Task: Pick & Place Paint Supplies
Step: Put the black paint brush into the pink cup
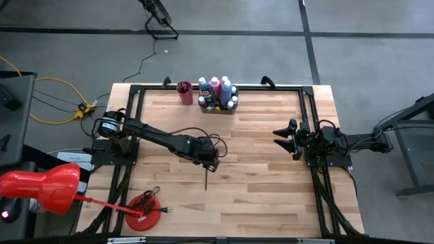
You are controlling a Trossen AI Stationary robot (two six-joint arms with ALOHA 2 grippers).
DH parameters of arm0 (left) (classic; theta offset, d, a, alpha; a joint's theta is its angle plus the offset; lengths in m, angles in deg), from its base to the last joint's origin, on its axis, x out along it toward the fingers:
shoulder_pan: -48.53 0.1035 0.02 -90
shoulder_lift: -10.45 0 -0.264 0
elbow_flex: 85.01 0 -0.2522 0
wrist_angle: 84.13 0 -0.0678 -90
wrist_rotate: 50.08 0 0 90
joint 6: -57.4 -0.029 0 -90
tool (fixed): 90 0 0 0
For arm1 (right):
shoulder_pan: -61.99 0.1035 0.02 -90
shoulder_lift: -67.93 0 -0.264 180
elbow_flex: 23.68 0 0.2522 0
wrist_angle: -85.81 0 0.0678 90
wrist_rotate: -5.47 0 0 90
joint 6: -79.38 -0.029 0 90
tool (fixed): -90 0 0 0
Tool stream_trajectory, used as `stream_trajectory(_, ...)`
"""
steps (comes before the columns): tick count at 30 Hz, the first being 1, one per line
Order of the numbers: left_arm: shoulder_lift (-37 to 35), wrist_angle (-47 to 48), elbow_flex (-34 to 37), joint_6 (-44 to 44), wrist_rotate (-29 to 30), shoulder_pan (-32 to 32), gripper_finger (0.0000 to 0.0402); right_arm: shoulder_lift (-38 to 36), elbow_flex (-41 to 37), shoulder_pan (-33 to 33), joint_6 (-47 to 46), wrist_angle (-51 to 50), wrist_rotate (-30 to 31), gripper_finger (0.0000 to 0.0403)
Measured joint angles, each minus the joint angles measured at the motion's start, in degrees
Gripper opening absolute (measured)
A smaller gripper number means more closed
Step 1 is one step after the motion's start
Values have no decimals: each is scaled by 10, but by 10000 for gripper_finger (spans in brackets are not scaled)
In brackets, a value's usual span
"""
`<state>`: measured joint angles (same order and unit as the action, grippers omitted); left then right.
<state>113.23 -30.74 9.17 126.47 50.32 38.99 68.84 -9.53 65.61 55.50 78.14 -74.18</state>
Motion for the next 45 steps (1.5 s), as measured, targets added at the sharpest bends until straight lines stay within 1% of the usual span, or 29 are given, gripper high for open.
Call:
stream_trajectory(2,3,10,-2,-4,6,-2,198,0,0,0,0,0,0,213)
stream_trajectory(6,16,2,-3,7,11,-7,198,0,0,0,0,-1,0,213)
stream_trajectory(8,25,-22,-5,17,13,-7,198,0,0,0,0,-3,0,213)
stream_trajectory(10,30,-15,-4,23,7,-7,198,2,0,0,0,-2,0,213)
stream_trajectory(17,44,-43,-5,104,9,-6,198,6,0,0,0,-4,0,213)
stream_trajectory(19,46,-31,-3,125,7,-6,198,7,0,0,0,-10,0,213)
stream_trajectory(28,77,-33,-5,206,4,-6,198,7,0,0,0,-14,0,213)
stream_trajectory(36,86,-24,-6,218,-2,-2,198,7,0,0,0,-16,0,213)
stream_trajectory(39,86,-22,-5,218,-5,1,186,7,0,0,0,-16,0,213)
stream_trajectory(45,87,-16,-4,212,-13,2,133,7,0,0,0,-16,0,213)
